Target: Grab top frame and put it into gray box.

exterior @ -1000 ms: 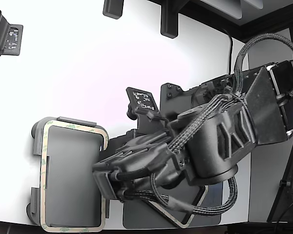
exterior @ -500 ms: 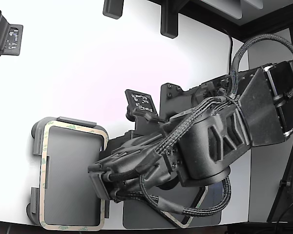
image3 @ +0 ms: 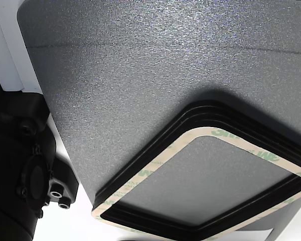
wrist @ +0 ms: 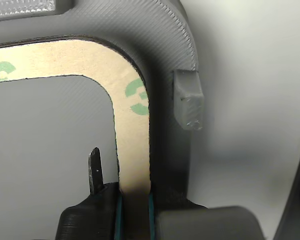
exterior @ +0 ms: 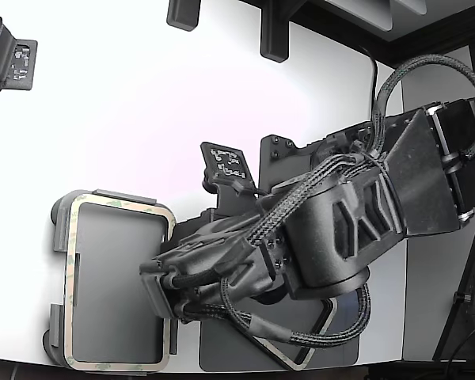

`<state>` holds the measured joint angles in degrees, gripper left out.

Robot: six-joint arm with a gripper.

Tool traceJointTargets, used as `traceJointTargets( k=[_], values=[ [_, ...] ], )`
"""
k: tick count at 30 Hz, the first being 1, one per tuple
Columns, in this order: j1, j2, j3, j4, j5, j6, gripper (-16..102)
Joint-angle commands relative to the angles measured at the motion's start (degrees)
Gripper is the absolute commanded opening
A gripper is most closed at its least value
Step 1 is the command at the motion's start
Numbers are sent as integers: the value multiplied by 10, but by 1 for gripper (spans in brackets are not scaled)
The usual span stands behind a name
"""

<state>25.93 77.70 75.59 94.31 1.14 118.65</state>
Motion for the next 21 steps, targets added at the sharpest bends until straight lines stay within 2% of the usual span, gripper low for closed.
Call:
traceJointTargets(
  k=[1, 21],
  values=[
    [-11, 11, -11, 7, 2, -2, -12],
    [-12, 0, -11, 7, -4, -4, -12]
  ],
)
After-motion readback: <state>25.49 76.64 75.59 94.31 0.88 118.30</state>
